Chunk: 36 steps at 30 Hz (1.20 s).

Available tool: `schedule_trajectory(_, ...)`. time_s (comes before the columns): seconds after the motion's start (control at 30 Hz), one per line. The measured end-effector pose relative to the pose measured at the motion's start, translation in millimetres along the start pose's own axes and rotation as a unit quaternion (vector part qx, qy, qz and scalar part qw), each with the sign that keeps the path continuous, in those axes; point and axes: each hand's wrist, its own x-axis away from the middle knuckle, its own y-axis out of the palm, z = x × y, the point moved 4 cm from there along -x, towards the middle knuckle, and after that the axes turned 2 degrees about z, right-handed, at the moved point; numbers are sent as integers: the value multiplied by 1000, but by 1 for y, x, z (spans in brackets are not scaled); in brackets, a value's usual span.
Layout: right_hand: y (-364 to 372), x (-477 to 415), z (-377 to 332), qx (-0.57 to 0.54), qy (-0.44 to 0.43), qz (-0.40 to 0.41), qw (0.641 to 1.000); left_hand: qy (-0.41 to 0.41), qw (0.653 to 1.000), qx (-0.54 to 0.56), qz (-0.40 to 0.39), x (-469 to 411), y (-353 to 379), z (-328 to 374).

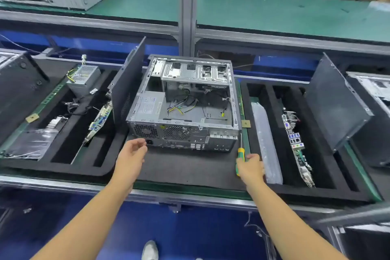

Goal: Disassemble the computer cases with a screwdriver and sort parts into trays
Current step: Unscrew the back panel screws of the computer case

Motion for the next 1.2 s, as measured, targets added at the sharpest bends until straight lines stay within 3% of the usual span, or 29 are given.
schedule_trajectory(0.07, 6, -9, -6, 130, -11, 6, 991, 17, 999, -44, 0, -7, 1, 6)
schedule_trajectory(0.23, 25, -32, -5, 292, -48, -2, 955, 24, 994, -86, -65, -25, 0, 8)
schedule_trajectory(0.37, 30, -41, -6, 315, -59, 53, 946, 51, 987, -117, -99, -39, -10, 9)
schedule_trajectory(0.43, 30, -45, -4, 256, -28, 69, 964, 79, 982, -135, -107, -45, -15, 14)
schedule_trajectory(0.57, 20, -34, -9, 22, 13, 115, 993, 200, 955, -202, -87, -52, -27, 33)
schedule_trajectory(0.63, 15, -18, -19, -87, 18, 139, 986, 312, 918, -229, -93, -56, -27, 54)
schedule_trajectory(0.7, 15, 4, -38, -217, 15, 124, 968, 425, 859, -263, -110, -64, -19, 75)
schedule_trajectory(0.77, 14, 29, -68, -316, -44, 101, 942, 475, 811, -311, -138, -79, -7, 93)
schedule_trajectory(0.9, 20, 78, -129, -423, -115, 32, 898, 430, 759, -439, -217, -112, 14, 102)
schedule_trajectory(0.97, 34, 95, -145, -451, -89, -42, 887, 389, 730, -500, -256, -125, 19, 96)
schedule_trajectory(1.07, 61, 124, -156, -483, -22, -162, 860, 369, 714, -521, -287, -131, 17, 89)
schedule_trajectory(1.2, 91, 160, -146, -457, 25, -193, 868, 368, 677, -563, -299, -127, 16, 85)
